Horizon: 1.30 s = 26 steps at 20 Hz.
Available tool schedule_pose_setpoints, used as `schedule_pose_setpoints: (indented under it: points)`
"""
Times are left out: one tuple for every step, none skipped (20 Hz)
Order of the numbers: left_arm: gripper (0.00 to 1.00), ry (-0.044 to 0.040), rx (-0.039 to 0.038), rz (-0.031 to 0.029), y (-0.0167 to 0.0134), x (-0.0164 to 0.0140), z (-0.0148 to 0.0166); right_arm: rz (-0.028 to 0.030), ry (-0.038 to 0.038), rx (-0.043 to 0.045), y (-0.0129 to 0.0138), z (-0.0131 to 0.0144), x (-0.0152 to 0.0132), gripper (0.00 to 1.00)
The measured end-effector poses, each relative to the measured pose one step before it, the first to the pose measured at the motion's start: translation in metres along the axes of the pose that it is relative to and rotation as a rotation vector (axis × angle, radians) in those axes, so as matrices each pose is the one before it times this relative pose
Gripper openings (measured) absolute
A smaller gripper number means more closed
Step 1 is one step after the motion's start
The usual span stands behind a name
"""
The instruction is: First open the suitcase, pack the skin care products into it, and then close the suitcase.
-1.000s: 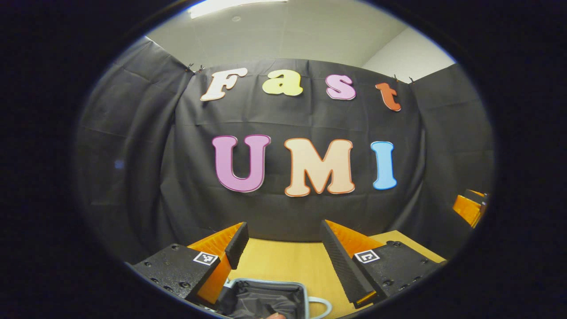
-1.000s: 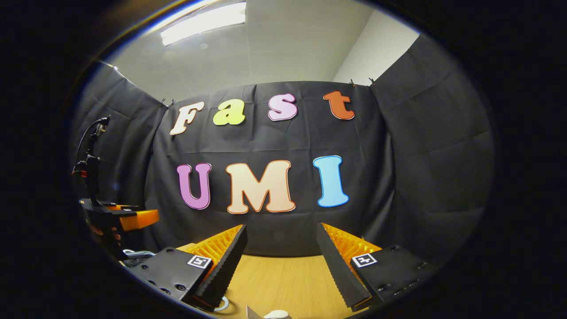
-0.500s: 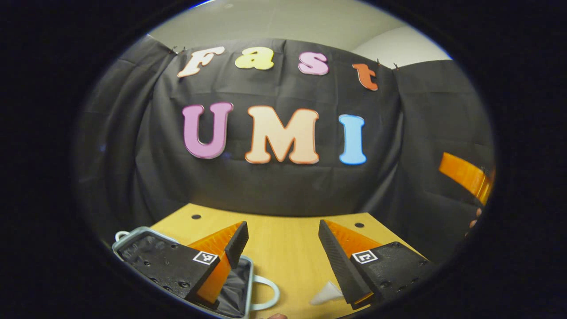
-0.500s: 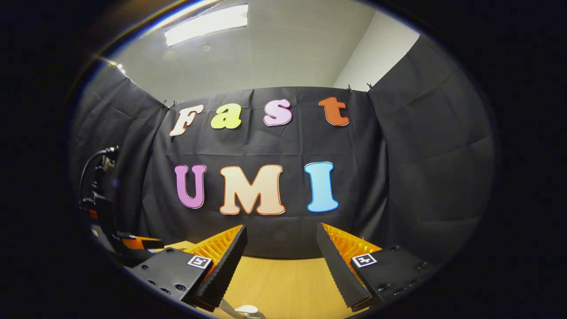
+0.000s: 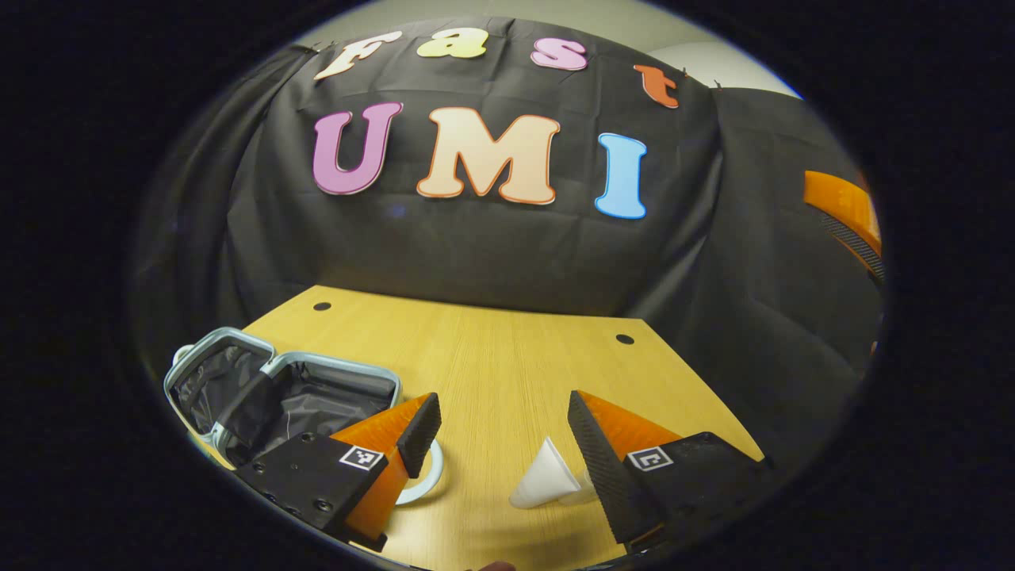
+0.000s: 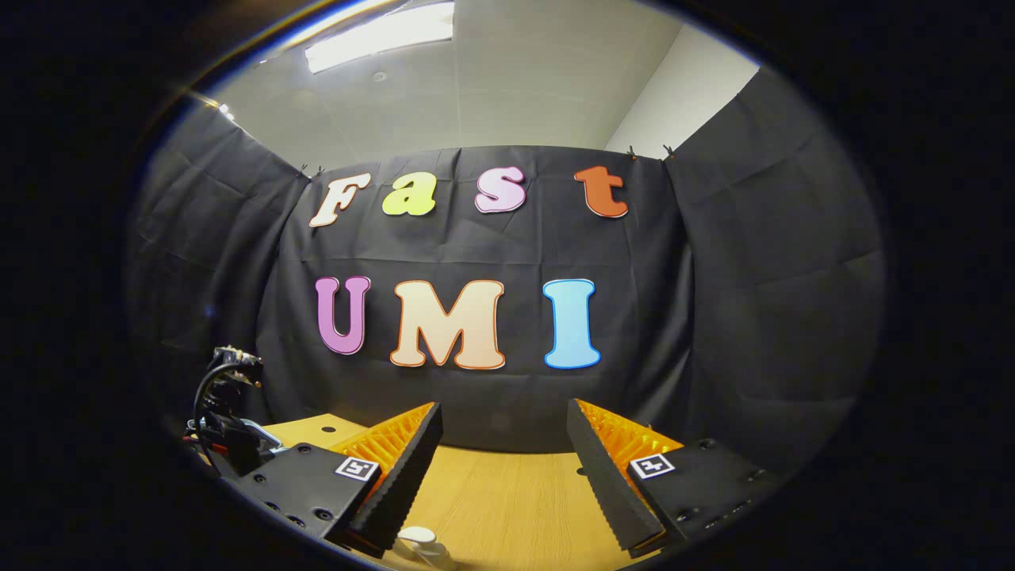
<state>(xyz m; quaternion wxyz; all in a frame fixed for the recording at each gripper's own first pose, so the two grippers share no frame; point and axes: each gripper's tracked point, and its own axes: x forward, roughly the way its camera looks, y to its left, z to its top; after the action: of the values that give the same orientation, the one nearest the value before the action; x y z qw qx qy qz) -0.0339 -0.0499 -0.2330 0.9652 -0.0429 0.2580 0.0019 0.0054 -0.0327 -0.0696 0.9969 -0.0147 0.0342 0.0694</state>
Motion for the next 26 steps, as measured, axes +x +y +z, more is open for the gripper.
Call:
schedule_pose_setpoints:
  points:
    - [0.95, 0.01006, -0.00874, -0.00446, -0.00178, -0.00109, -0.00361, -0.00048, 0.00458, -0.00134, -0.00045, -0.00139, -0.00037, 0.99]
    - [0.95, 0.00479, -0.00805, -0.00955, -0.00299, -0.00086, -0.00217, -0.00058, 0.00565, -0.00050, -0.00011, -0.00236, -0.00106, 0.99]
    - [0.94, 0.00568, -0.00893, -0.00828, -0.00324, -0.00039, -0.00246, 0.00027, 0.00529, -0.00014, 0.00038, -0.00174, -0.00088, 0.99]
    - [0.95, 0.00160, 0.00049, -0.00858, -0.00337, -0.00045, -0.00226, 0.00105, 0.00382, -0.00083, -0.00002, -0.00222, -0.00048, 0.99]
    - [0.95, 0.00214, 0.00726, -0.00308, -0.00259, 0.00102, -0.00317, 0.00308, 0.00314, -0.00173, 0.00045, -0.00145, -0.00088, 0.99]
    - [0.95, 0.01253, 0.00875, -0.00100, -0.00095, 0.00113, -0.00595, 0.00506, 0.00318, -0.00120, 0.00137, -0.00125, -0.00191, 0.99]
    - [0.95, 0.01541, 0.00636, -0.00363, -0.00071, 0.00091, -0.00721, 0.00383, 0.00175, -0.00277, 0.00088, -0.00005, -0.00070, 0.99]
    - [0.96, 0.01520, -0.00132, -0.00240, -0.00108, 0.00081, -0.00676, 0.00263, 0.00000, -0.00588, 0.00019, -0.00049, -0.00123, 0.99]
    - [0.95, 0.01108, -0.00160, -0.00196, -0.00032, 0.00076, -0.00555, 0.00261, -0.00073, -0.00700, 0.00021, 0.00022, -0.00156, 0.99]
    - [0.95, 0.01255, 0.00128, 0.00042, 0.00034, 0.00187, -0.00552, 0.00322, -0.00024, -0.00626, 0.00076, -0.00013, -0.00167, 0.99]
    - [0.95, 0.01111, 0.00069, 0.00169, 0.00109, 0.00214, -0.00666, 0.00192, 0.00230, -0.00494, 0.00035, -0.00076, -0.00110, 0.99]
    - [0.95, 0.01292, 0.00141, 0.00048, 0.00008, 0.00326, -0.00684, 0.00307, 0.00465, -0.00292, 0.00013, -0.00215, 0.00030, 0.99]
    - [0.96, 0.01561, 0.00192, 0.00404, 0.00038, 0.00394, -0.00806, 0.00152, 0.00534, -0.00334, -0.00007, -0.00184, -0.00079, 0.99]
    - [0.96, 0.01424, 0.00187, 0.00177, 0.00081, 0.00418, -0.00781, 0.00163, 0.00620, -0.00380, 0.00028, -0.00152, -0.00113, 0.99]
    - [0.96, 0.01672, 0.00231, 0.00335, 0.00078, 0.00494, -0.00867, 0.00076, 0.00625, -0.00486, 0.00018, -0.00123, -0.00045, 0.99]
    - [0.95, 0.01540, -0.00058, -0.00164, 0.00081, 0.00436, -0.00725, -0.00092, 0.00375, -0.00469, -0.00064, -0.00054, -0.00149, 0.99]
    - [0.95, 0.01199, -0.00197, -0.00927, -0.00222, 0.00363, -0.00569, -0.00233, 0.00048, -0.00483, -0.00051, 0.00060, -0.00017, 0.99]
    - [0.94, 0.00309, 0.00685, -0.00402, 0.00096, 0.00524, -0.00329, -0.00340, -0.00052, -0.00606, -0.00092, -0.00017, -0.00154, 0.99]
    - [0.92, 0.00637, 0.00539, 0.00268, 0.00119, 0.00380, -0.00483, -0.00020, 0.00217, -0.00714, 0.00082, -0.00021, -0.00055, 0.99]
    - [0.89, 0.00343, 0.00586, 0.00171, 0.00119, 0.00554, -0.00191, 0.00150, 0.00235, -0.00847, 0.00169, -0.00156, -0.00193, 0.99]
    - [0.81, 0.00365, 0.00769, 0.00023, 0.00033, 0.00239, -0.00376, -0.00131, -0.00075, -0.00889, -0.00007, 0.00029, -0.00168, 0.99]
    - [0.77, 0.00136, 0.00947, 0.00380, 0.00224, 0.00264, -0.00119, -0.00127, -0.00709, -0.00613, 0.00033, 0.00180, -0.00191, 0.99]
    - [0.68, 0.00273, 0.00816, 0.00160, 0.00086, 0.00224, -0.00169, -0.00057, -0.00681, -0.00388, 0.00102, 0.00225, -0.00130, 0.99]
    - [0.52, 0.00060, 0.01410, 0.01850, 0.00269, 0.00007, 0.00055, 0.00086, -0.00543, -0.00236, 0.00089, 0.00023, -0.00054, 0.99]
    - [0.36, -0.00253, 0.01780, -0.01030, -0.00021, 0.00298, 0.00153, 0.00210, -0.00221, -0.00107, 0.00150, 0.00047, -0.00050, 0.99]
    - [0.31, 0.01488, -0.00251, -0.01869, -0.00129, -0.00087, 0.00069, 0.00273, 0.00232, 0.00145, 0.00229, -0.00172, -0.00030, 0.99]
